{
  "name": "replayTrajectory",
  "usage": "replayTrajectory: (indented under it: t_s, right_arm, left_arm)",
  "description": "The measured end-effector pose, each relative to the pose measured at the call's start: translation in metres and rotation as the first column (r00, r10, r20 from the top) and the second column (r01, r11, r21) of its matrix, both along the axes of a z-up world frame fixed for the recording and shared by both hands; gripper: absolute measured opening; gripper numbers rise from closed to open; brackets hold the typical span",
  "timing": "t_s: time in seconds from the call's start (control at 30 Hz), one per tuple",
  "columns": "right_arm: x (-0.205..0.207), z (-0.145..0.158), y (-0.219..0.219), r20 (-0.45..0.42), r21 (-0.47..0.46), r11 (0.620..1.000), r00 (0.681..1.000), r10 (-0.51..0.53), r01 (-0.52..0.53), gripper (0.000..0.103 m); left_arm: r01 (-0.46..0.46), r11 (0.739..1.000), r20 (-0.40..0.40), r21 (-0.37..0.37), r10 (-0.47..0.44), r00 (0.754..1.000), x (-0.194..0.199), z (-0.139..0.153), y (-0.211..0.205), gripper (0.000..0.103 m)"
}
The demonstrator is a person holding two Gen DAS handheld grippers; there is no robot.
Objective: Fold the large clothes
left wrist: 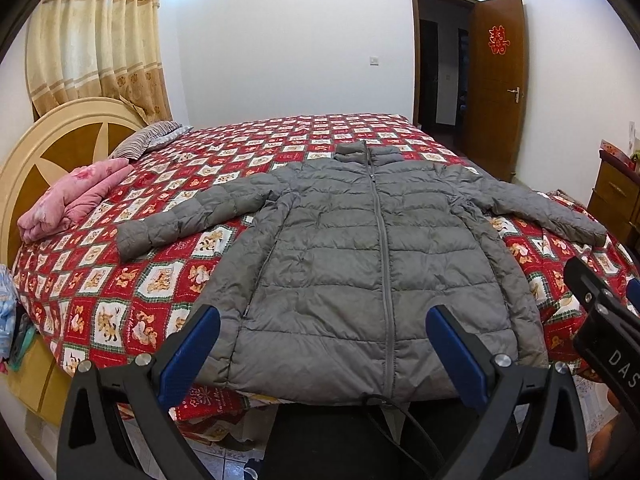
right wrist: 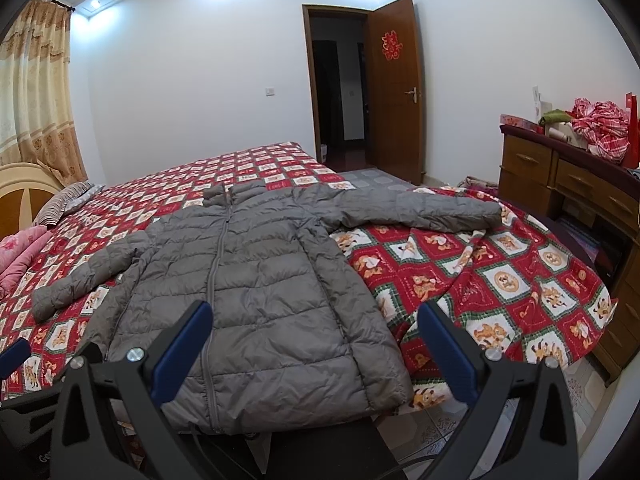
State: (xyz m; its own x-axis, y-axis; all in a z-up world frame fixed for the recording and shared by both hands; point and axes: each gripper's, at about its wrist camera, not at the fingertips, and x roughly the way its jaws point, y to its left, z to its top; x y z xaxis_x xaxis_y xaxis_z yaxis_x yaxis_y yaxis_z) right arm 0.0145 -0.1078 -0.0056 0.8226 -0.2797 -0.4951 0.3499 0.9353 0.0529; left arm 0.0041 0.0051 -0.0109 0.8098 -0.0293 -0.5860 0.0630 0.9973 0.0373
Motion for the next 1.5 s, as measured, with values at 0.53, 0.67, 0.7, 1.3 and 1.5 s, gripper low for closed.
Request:
replayTrajectory:
  t_s: [0.53, 0.67, 0.7, 1.3, 1.5]
  right_arm:
    - [0.0015, -0.0057, 0.0010, -0.009, 0.007, 1.000, 1.000, 0.004, -0.004, 0.103]
    - [0.0021, -0.0056, 0.0004, -0.013, 0.009, 1.000, 1.000, 0.007, -0.007, 0.103]
    - [0.0019, -0.0063, 0.0013, -0.014, 0.010, 1.000, 1.000, 0.008, -0.008, 0.103]
    - [0.0052, -0.0071, 0.0037, -0.022, 0.012, 1.000, 1.000, 0.013, -0.013, 0.103]
    - [0.0071, -0.0086, 0.0052, -0.034, 0.019, 1.000, 0.999, 0.021, -0.020, 0.103]
  left_arm:
    - [-0.002, 1.000, -0.009, -0.002, 0.002, 1.000, 0.0029, 0.0008, -0.0031, 0.102]
    - [-0.004, 1.000, -0.009, -0.001, 0.004, 1.000, 0.0024, 0.0005, -0.0027, 0.102]
    - [-0.004, 1.000, -0.009, -0.001, 0.004, 1.000, 0.0023, 0.0005, -0.0026, 0.102]
    - [-0.004, 1.000, -0.011, -0.002, 0.004, 1.000, 0.0024, 0.0000, -0.0023, 0.102]
    - [-0.007, 1.000, -0.019, -0.010, 0.007, 1.000, 0.0050, -0.0038, -0.0007, 0.102]
